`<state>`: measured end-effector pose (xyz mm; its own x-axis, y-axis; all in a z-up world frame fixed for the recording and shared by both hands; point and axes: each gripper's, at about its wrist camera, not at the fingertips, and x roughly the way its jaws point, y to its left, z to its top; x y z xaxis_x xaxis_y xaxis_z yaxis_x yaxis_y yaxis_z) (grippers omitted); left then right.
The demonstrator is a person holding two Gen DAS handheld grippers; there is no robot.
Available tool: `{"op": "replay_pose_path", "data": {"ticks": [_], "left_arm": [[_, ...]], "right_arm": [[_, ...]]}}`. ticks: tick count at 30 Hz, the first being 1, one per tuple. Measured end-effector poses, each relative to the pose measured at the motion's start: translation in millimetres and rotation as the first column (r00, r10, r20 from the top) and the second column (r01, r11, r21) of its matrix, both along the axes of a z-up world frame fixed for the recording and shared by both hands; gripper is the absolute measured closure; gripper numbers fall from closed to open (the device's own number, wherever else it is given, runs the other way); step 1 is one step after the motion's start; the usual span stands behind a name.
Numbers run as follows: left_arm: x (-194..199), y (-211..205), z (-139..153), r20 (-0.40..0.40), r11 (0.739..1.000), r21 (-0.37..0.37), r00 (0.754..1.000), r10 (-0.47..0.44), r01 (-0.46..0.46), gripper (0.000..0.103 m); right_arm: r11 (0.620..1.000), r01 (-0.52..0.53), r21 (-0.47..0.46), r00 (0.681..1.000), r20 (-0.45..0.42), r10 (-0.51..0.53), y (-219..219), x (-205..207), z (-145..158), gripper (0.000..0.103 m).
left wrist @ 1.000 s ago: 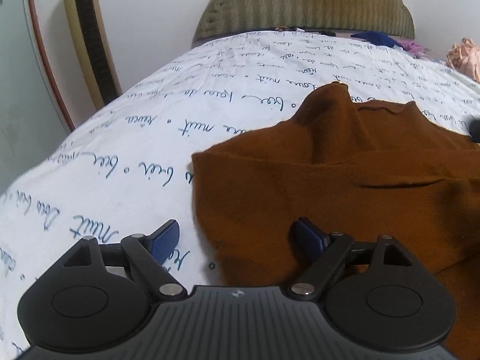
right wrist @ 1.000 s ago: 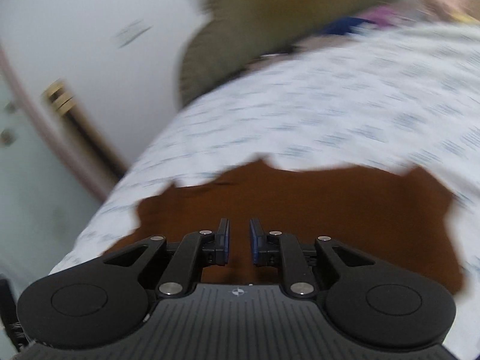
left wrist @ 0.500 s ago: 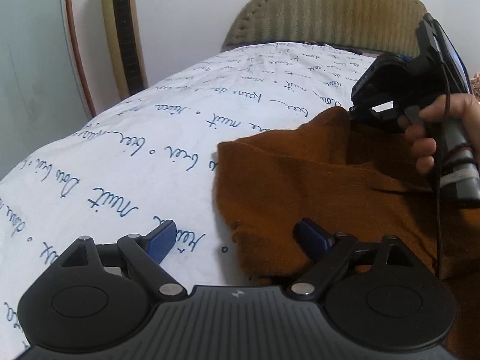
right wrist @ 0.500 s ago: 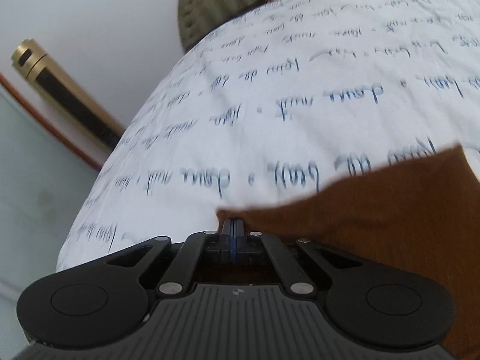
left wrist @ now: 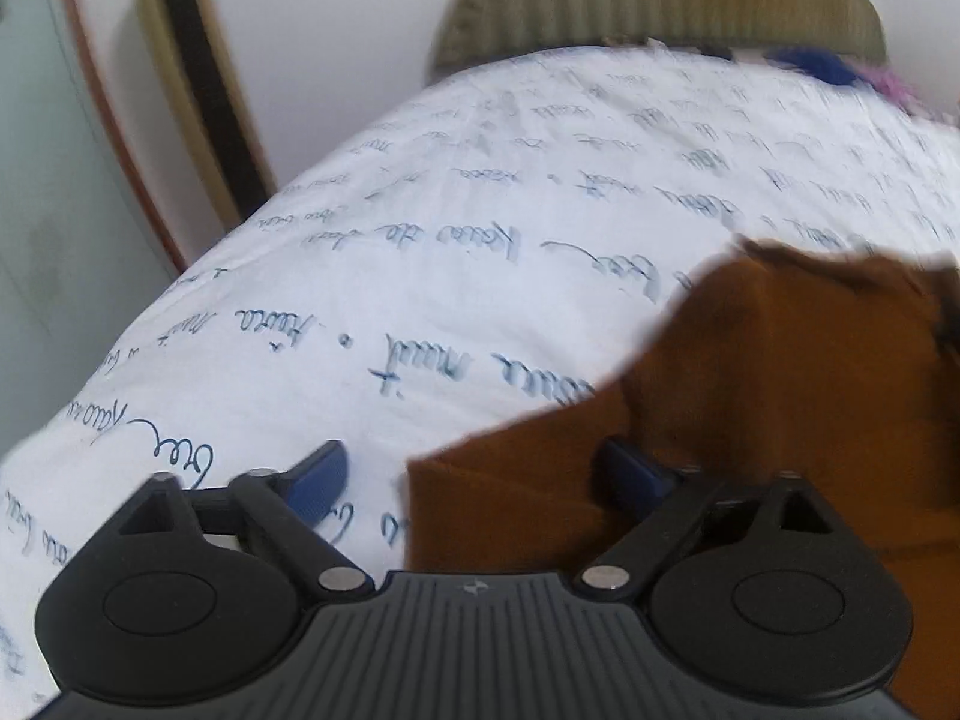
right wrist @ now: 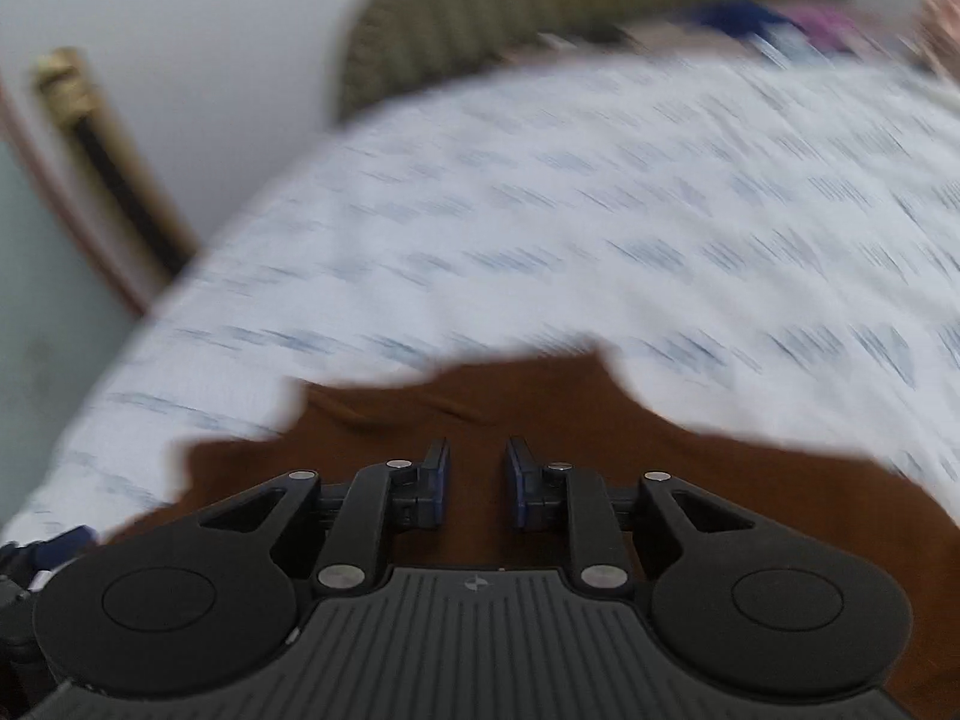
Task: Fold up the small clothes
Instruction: 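Smooth the folded sweater into a long strip with both grippers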
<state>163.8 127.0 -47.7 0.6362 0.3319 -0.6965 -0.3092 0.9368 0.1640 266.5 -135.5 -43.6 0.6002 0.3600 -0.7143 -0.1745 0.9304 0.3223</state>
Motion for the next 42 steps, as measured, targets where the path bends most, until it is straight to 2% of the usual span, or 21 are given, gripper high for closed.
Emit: {"op": "replay_pose_path", "data": {"ticks": [1,2,3,6,7,8,10,13,17,19,22,25,29,33,38,40,42], "left_arm": [[1,1,-2,-0.005,1.000,0.012,1.000,0.007,-0.007,0.000],[-1,3,-2,-0.001,1.000,0.006,1.000,0.003,-0.003,0.000],[-2,6,-1,0.001,1.000,-0.007,1.000,0.013,-0.013,0.000],[-11,11,8,0.006,0.999,-0.045,1.000,0.030,-0.029,0.002],[-17,11,14,0.030,0.999,-0.044,0.999,0.011,-0.010,0.002],[-27,10,21,0.053,1.000,-0.030,0.999,-0.006,0.008,0.002],[-54,8,34,0.089,0.999,0.001,0.995,-0.033,0.033,0.002],[-109,11,53,0.134,0.993,-0.016,0.984,-0.114,0.117,0.002],[-193,15,69,0.184,0.969,-0.030,0.954,-0.237,0.246,0.002],[-234,16,70,0.184,0.954,-0.043,0.941,-0.285,0.298,0.002],[-279,23,57,0.138,0.937,-0.109,0.938,-0.318,0.333,0.002],[-317,30,36,0.088,0.926,-0.210,0.949,-0.302,0.314,0.002],[-348,32,11,0.068,0.921,-0.251,0.955,-0.290,0.297,0.002],[-357,18,-2,0.059,0.897,-0.259,0.933,-0.356,0.359,0.002],[-365,-13,-7,0.081,0.844,-0.246,0.878,-0.472,0.477,0.002],[-360,-23,-13,0.062,0.828,-0.271,0.868,-0.493,0.490,0.002],[-354,-28,-19,0.065,0.821,-0.300,0.869,-0.491,0.486,0.003]], "right_arm": [[0.999,0.037,-0.016,0.999,-0.014,-0.037,-9,6,-12,0.091],[0.999,0.049,0.019,0.999,0.004,-0.049,-19,6,-17,0.099],[0.997,0.065,0.038,0.998,-0.008,-0.064,-26,9,-19,0.103],[0.992,0.107,0.063,0.994,-0.037,-0.105,-43,4,-16,0.103],[0.995,0.082,0.065,0.996,-0.028,-0.080,-44,-5,-9,0.086],[0.997,0.060,0.055,0.998,-0.004,-0.059,-44,-18,-2,0.079],[0.999,0.024,0.048,0.999,0.045,-0.026,-54,-51,19,0.077],[0.995,-0.015,0.096,0.994,0.110,0.004,-91,-111,53,0.075],[0.988,-0.028,0.149,0.988,0.155,0.004,-150,-199,86,0.068],[0.986,-0.030,0.167,0.988,0.157,0.004,-173,-245,90,0.062],[0.982,-0.036,0.186,0.992,0.123,0.013,-198,-307,78,0.060],[0.988,-0.026,0.155,0.997,0.074,0.014,-207,-356,53,0.060],[0.984,0.023,0.175,1.000,0.016,-0.026,-212,-396,20,0.060],[0.974,0.066,0.215,0.998,-0.013,-0.064,-218,-416,3,0.060],[0.968,0.074,0.238,0.997,-0.045,-0.066,-220,-429,-10,0.060],[0.968,0.072,0.242,0.997,-0.043,-0.063,-219,-431,-13,0.060],[0.965,0.074,0.252,0.997,-0.040,-0.066,-218,-430,-14,0.060]]}}
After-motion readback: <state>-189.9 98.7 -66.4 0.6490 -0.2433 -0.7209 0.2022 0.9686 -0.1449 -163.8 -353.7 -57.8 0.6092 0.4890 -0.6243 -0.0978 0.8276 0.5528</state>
